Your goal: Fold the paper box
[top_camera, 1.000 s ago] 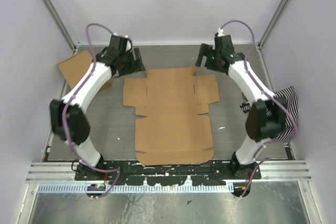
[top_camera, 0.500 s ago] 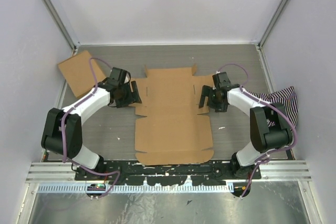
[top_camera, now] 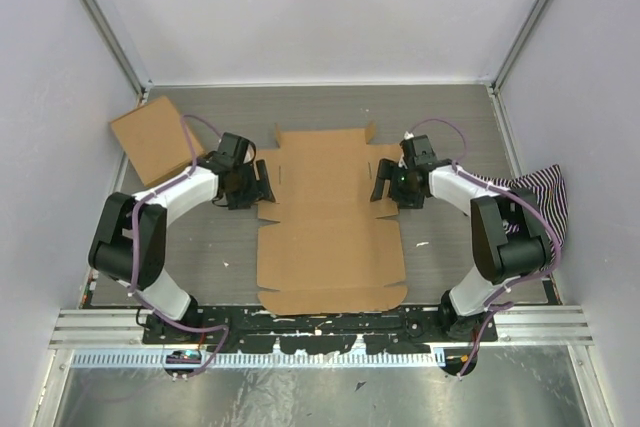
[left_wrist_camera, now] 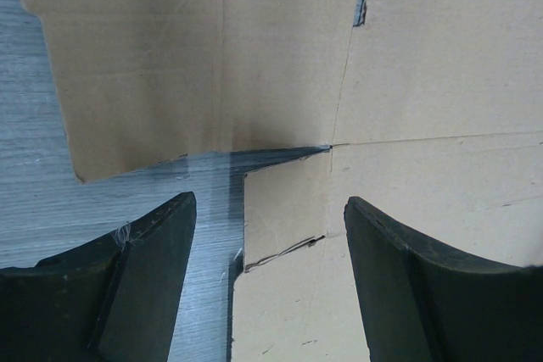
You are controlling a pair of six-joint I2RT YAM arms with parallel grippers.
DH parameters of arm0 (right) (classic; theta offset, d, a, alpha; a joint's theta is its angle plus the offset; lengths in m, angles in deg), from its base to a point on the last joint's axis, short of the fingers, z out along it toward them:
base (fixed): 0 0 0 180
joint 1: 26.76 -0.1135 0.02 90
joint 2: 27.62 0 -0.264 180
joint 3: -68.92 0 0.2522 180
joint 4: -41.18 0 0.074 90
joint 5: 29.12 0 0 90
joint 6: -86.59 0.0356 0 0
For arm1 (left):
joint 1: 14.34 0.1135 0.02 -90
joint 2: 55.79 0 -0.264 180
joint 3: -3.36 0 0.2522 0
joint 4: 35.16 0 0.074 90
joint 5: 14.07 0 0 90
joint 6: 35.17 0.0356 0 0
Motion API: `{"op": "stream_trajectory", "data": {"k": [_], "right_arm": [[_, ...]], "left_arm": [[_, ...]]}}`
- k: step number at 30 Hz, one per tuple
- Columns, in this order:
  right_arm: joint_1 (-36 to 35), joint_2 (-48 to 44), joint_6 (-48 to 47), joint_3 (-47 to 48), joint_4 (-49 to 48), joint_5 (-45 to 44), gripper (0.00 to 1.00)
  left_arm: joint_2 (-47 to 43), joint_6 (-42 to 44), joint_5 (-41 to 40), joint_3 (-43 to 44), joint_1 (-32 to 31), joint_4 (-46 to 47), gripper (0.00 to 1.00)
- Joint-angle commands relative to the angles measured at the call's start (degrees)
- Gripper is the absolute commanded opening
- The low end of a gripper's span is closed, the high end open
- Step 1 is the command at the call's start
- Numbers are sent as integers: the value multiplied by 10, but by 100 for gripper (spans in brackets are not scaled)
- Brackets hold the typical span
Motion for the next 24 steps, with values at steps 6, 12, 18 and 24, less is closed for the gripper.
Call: {"op": "stream_trajectory", "data": {"k": [6, 12, 18, 24], "right_arm": [[-40, 12, 9, 37, -3, 11, 86], [-68, -9, 18, 58, 15, 1, 85], [-89, -30, 29, 78, 35, -8, 85], [-111, -19, 36, 94, 37, -12, 85]], "left_arm": [[15, -7, 9, 5, -18, 5, 77], [5, -20, 7, 29, -47, -10, 77], [11, -29, -4, 59, -77, -26, 77], [25, -43, 0, 73, -98, -14, 77]]}}
